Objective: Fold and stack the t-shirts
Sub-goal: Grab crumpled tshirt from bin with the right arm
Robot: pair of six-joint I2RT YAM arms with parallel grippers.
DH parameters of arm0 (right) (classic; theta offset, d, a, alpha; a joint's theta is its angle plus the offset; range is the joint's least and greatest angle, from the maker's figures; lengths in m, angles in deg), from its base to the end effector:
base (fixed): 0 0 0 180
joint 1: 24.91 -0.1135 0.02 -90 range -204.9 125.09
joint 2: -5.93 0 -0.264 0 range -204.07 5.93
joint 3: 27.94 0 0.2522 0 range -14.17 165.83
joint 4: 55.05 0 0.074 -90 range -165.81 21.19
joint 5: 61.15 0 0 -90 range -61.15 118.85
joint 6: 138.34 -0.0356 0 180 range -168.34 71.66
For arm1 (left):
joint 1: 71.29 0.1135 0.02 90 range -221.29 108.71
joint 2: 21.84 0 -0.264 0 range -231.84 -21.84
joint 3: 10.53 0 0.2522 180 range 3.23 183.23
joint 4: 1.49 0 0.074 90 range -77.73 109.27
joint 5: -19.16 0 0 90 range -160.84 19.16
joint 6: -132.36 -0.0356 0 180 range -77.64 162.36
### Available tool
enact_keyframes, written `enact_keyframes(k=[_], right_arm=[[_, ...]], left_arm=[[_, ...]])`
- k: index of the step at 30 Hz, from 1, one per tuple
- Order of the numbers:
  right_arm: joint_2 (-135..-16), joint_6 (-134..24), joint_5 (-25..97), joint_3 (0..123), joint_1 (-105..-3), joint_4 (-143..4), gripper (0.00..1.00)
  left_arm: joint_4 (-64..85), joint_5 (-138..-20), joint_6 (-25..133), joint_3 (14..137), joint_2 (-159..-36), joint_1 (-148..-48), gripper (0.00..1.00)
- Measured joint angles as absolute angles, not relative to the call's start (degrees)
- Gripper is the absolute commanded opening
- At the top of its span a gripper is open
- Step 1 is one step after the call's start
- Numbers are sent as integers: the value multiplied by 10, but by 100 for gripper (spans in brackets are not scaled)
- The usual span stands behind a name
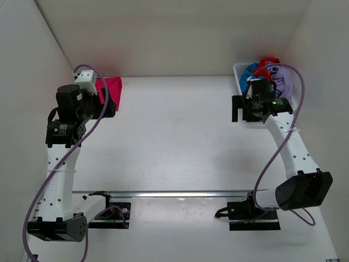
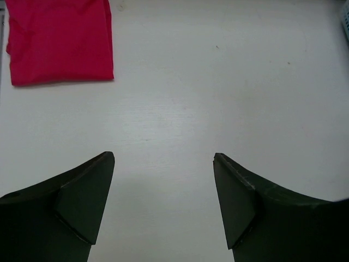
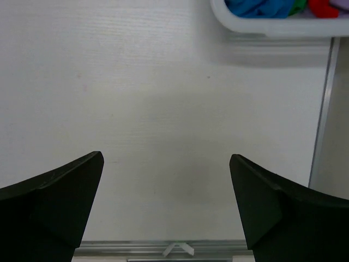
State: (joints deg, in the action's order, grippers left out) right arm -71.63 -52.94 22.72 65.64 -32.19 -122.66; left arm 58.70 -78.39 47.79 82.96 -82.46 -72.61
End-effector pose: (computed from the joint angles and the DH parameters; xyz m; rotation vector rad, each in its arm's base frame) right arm 0.2718 0.0309 0.3552 -0.0117 2.4645 -0.0424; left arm 0.1992 -0.0093 0.4303 0.0088 2.0495 -0.2083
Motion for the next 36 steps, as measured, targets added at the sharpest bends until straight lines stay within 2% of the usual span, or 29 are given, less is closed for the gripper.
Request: enact_keyframes(k=[4, 9, 13, 14, 15, 17, 23, 24, 25, 26, 27, 28, 31, 33, 34, 36], right_arm=[[-682, -496, 210, 666, -307, -1185, 99], [-747, -454, 109, 758, -337, -1104, 100], [-856, -459, 119, 795, -305, -1055, 99], [-888, -462, 126, 805, -285, -1041, 93], [-918, -464, 132, 813, -264, -1028, 91], [-977, -470, 146, 834, -222, -1015, 99], [-1133, -466, 149, 974, -165, -1014, 99], [-1153, -460, 143, 994, -165, -1010, 95], [-1171, -454, 142, 1010, -167, -1005, 71], [-1190, -447, 142, 1030, -170, -1006, 61], [-1210, -444, 143, 1052, -174, -1004, 60], [-1224, -444, 145, 1064, -175, -1000, 50], [-1243, -450, 151, 1073, -183, -1016, 41], [-1251, -459, 150, 1090, -188, -1045, 16], [-1253, -471, 149, 1102, -189, -1061, 0], [-1252, -483, 147, 1113, -189, -1079, 0]], left_arm=[[574, -802, 489, 797, -827, -726, 84], [533, -840, 515, 737, -836, -726, 85], [502, -881, 533, 708, -860, -728, 83], [492, -889, 537, 703, -867, -728, 83], [485, -897, 540, 699, -876, -729, 82], [465, -914, 547, 691, -896, -729, 82], [416, -935, 554, 664, -932, -729, 82], [405, -938, 556, 655, -932, -729, 82], [399, -940, 556, 648, -932, -729, 82], [395, -941, 558, 643, -933, -729, 81], [390, -942, 559, 640, -934, -729, 82], [389, -942, 559, 639, -936, -729, 81], [388, -943, 558, 639, -943, -728, 81], [388, -944, 558, 639, -947, -726, 81], [388, -944, 558, 639, -948, -726, 82], [388, -944, 558, 639, -947, -726, 81]])
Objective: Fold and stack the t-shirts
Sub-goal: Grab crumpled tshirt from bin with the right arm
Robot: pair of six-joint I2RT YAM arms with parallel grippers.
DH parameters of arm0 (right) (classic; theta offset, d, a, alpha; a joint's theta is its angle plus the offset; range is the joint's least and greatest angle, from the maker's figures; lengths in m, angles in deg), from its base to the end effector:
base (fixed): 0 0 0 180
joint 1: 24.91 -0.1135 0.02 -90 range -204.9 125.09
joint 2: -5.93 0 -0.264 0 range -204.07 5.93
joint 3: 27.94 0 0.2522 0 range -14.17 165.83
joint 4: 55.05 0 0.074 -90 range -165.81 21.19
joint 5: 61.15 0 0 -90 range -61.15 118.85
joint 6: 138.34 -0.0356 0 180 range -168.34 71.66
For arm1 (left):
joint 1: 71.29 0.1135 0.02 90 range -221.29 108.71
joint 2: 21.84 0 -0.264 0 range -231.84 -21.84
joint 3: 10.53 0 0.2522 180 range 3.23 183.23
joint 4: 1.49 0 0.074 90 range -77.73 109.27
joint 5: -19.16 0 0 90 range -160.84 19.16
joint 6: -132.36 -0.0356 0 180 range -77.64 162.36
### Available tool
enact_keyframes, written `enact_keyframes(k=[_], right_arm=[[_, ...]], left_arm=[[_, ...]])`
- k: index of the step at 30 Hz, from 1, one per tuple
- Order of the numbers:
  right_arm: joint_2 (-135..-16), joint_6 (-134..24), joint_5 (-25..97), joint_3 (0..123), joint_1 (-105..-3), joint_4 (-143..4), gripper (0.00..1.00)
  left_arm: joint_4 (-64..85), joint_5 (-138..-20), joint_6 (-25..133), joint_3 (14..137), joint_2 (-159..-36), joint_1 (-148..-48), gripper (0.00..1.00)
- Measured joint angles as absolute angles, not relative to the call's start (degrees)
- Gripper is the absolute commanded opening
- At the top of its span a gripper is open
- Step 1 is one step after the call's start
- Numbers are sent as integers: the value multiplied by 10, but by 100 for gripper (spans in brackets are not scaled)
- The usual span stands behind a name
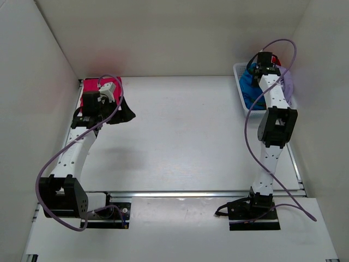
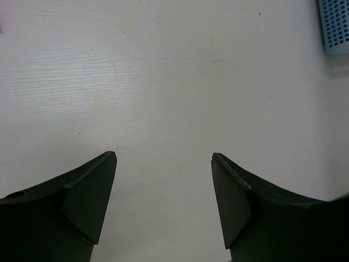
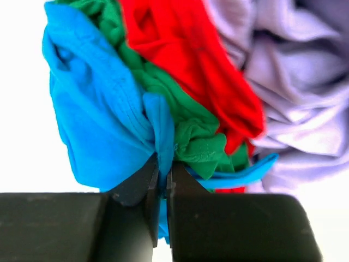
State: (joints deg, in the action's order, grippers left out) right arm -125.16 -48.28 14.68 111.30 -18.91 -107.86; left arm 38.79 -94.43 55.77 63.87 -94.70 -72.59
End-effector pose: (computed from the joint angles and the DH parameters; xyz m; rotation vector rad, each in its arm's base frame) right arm 0.5166 -0.0631 0.2719 0.2428 2.3333 -0.3425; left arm 0.2771 -0.0205 0.3058 -0.0131 2.2476 -0.6005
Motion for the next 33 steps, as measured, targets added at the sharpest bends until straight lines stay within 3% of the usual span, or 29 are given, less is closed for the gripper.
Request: enact_keyframes(k=[7, 12, 13, 14, 17, 18, 29, 33], right_arm=[[-1200, -476, 123, 1099, -197, -1086, 0], [-1113, -464, 124, 1096, -206, -1065, 11], [-1096, -464, 125, 1096, -207, -1056, 1], [-1077, -462, 129, 1096, -207, -1046, 0], [-1029, -469, 139, 1096, -198, -1024, 6], [-1020, -471, 141, 1095, -194, -1020, 0], [-1005, -462, 162, 1040, -193, -982, 0], [-999, -478, 227, 1072, -206, -970, 0]], left_arm=[[387, -950, 562, 631, -930, -727, 82], [389, -959, 568, 625, -920, -730, 82], [389, -962, 569, 625, -920, -731, 82], [389, -964, 570, 625, -920, -731, 83], [389, -971, 575, 625, -920, -731, 83], [390, -972, 577, 625, -920, -732, 83], [387, -976, 585, 623, -916, -734, 83], [370, -984, 591, 607, -913, -741, 82]])
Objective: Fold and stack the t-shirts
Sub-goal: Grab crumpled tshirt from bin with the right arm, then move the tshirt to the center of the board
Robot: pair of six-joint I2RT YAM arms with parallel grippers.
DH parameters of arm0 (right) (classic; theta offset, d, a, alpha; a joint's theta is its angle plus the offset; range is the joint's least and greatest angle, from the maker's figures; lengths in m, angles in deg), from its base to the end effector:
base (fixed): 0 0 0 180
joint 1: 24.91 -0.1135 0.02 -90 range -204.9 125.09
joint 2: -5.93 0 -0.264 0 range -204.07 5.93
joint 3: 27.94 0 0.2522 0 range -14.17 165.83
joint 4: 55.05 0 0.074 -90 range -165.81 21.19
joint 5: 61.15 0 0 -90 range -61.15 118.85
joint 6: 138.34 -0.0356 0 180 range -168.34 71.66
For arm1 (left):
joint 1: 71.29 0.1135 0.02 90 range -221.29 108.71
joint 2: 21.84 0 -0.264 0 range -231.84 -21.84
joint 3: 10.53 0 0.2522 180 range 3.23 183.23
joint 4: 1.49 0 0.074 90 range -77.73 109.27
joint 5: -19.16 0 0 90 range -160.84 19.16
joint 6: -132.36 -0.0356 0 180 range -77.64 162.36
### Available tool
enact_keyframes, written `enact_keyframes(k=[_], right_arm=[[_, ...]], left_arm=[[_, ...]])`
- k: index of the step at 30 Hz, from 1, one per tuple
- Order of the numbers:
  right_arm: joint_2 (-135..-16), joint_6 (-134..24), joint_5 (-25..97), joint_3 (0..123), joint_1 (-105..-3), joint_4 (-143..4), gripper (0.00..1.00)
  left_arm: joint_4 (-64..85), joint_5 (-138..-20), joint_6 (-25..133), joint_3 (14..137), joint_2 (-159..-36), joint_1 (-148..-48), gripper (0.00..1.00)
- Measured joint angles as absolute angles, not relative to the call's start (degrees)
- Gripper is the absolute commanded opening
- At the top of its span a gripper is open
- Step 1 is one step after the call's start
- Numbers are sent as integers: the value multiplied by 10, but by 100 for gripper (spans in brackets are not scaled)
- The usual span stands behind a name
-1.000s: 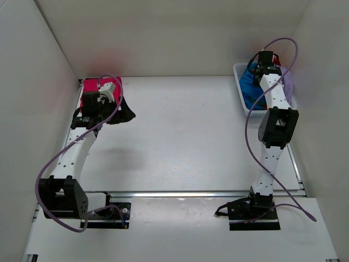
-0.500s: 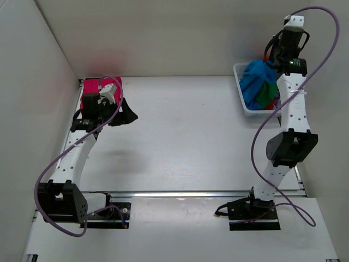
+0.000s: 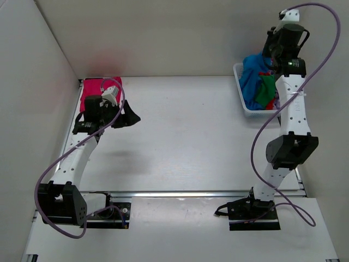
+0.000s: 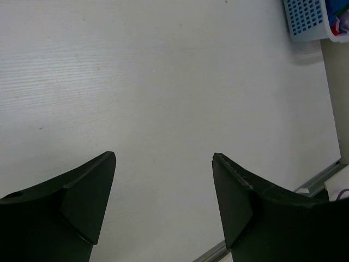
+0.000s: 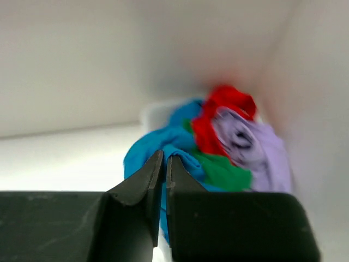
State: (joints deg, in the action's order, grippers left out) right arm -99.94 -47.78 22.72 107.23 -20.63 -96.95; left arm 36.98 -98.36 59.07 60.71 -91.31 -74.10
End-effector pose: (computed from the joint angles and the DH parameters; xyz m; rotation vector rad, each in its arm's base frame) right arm 0.4174 -0.0351 0.4670 0.1349 1.7870 -0.1564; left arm 0.2630 -0.0294 0.3054 0.0022 2.2195 -0.7191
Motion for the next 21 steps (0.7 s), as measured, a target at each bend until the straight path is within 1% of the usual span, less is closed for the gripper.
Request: enact_keyframes(k=[2, 8, 9, 13, 15, 18, 21], right_arm=[[-983, -497, 275, 1088, -206, -958, 0], [-898, -567, 385, 1138, -205, -913, 0], [-842, -614, 444, 1164, -199, -861, 0], [-779, -697, 534, 1160, -197, -776, 0], [-753, -727, 563, 1160, -210, -744, 0], [-726, -768, 604, 1156, -229, -698, 0], [-711, -785, 619, 1140, -250, -679, 0]], left_arm=[[361, -989, 597, 593, -908, -745, 81], [334, -1004, 607, 571, -866, -749, 82], [310, -1004, 613, 565, -811, -749, 83], [290, -1000, 622, 557, -750, -737, 84], [288, -989, 621, 557, -722, -734, 84], [291, -974, 620, 557, -697, -728, 85], [305, -943, 619, 563, -685, -723, 86]])
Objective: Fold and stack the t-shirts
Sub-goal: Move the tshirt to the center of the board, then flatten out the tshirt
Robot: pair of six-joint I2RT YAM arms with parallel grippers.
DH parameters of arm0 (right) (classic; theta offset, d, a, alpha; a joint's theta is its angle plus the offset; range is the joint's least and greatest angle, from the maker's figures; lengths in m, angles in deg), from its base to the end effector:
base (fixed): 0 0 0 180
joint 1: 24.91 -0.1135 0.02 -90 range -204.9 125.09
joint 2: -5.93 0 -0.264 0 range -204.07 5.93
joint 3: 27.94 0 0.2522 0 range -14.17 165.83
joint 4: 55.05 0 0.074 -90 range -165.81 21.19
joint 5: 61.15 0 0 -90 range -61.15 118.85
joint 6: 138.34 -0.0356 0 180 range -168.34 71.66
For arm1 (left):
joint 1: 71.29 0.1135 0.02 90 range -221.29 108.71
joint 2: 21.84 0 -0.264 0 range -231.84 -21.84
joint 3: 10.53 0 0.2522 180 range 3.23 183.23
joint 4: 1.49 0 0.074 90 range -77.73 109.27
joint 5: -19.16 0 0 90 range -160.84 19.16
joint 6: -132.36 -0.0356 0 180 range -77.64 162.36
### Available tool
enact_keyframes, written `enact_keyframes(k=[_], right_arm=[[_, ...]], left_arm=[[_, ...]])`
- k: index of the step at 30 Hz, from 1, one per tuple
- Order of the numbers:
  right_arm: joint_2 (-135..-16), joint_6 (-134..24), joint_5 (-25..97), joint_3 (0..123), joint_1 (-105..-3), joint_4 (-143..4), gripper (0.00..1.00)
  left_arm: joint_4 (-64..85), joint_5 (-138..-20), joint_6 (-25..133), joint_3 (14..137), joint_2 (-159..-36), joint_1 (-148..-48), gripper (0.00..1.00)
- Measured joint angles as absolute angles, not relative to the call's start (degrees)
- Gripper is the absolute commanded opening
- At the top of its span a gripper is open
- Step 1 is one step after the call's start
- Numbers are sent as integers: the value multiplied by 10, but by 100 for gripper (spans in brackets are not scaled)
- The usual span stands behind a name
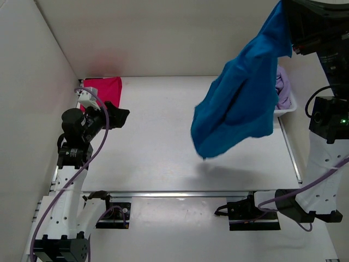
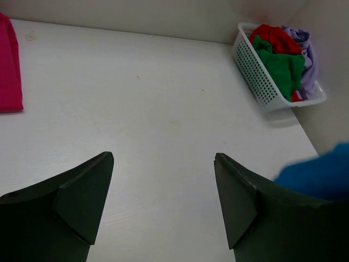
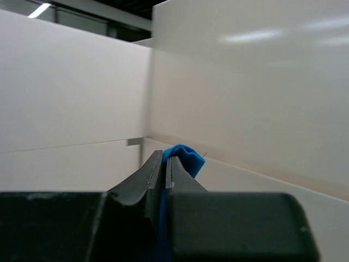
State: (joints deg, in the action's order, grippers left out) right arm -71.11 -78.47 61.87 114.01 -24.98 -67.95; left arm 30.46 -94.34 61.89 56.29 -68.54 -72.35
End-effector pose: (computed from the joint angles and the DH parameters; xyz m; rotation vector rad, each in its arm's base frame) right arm 0.1316 0.0196 0.6810 -0.3760 0.7813 0.6853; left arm 0.1798 -0.0175 0.3705 0.0111 1.8022 -0.6216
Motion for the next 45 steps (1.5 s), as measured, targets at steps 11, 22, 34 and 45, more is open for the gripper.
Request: enact_keyframes(k=[11, 22, 34, 45], right_arm=[[-771, -685, 506, 1003, -460, -717, 0], [-1200, -566, 267, 1079, -597, -926, 82], [-1049, -558, 197, 1001, -469, -1072, 72], [-829, -605, 263, 574, -415, -1026, 68]], left_arm=[[323, -898, 623, 578, -661, -722, 87], [341, -907, 613, 510, -657, -729, 87], [452, -948, 502, 413, -708, -986, 77], [483, -957, 480, 429, -877, -1172, 75]])
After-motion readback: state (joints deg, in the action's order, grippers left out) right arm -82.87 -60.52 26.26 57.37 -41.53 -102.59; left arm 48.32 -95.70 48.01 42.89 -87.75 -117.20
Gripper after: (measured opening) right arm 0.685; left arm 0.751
